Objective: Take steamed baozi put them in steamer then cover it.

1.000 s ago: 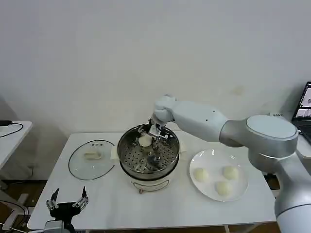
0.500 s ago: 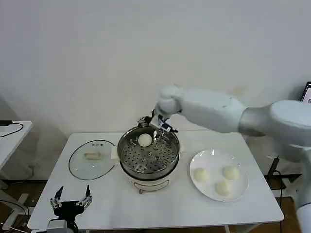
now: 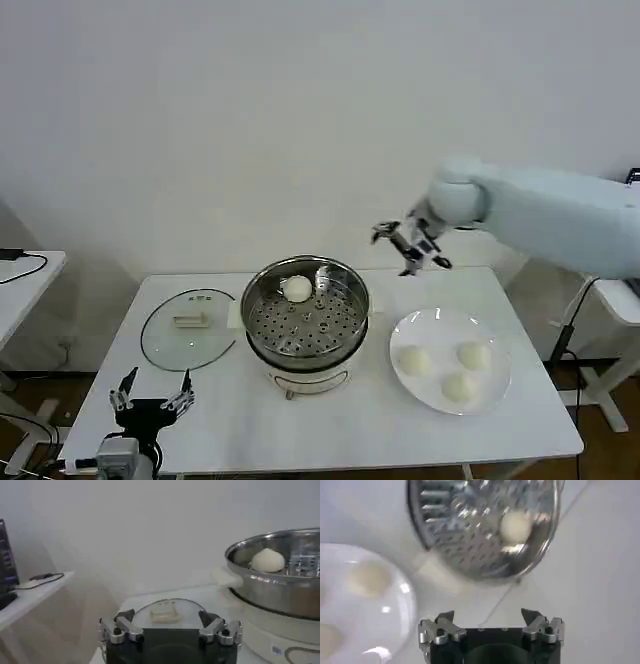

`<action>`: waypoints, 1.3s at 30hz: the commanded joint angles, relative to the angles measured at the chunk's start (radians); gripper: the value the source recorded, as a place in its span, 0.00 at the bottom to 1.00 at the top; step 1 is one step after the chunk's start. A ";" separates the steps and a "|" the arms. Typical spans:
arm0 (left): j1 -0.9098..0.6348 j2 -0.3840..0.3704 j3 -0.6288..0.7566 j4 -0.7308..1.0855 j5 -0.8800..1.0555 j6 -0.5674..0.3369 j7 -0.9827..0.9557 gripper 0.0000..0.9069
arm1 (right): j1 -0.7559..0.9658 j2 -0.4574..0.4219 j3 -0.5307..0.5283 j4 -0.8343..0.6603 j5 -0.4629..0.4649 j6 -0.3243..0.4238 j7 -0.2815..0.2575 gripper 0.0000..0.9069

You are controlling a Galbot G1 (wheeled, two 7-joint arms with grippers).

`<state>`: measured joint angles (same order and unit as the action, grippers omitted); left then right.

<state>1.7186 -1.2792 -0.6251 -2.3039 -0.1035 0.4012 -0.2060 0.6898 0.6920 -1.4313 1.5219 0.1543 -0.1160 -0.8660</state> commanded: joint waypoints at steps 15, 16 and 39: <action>-0.020 0.006 0.005 0.013 0.022 0.002 0.018 1.00 | -0.444 -0.151 0.179 0.079 -0.014 -0.208 0.050 1.00; -0.020 0.004 0.006 0.013 0.026 0.002 0.018 1.00 | -0.452 -0.140 0.185 0.067 -0.010 -0.208 0.052 1.00; -0.003 -0.020 -0.019 0.021 0.034 -0.003 0.016 1.00 | -0.550 0.067 0.256 -0.132 -0.062 -0.187 0.042 1.00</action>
<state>1.7163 -1.2992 -0.6436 -2.2828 -0.0706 0.3977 -0.1901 0.1694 0.7111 -1.1904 1.4459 0.1042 -0.3001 -0.8216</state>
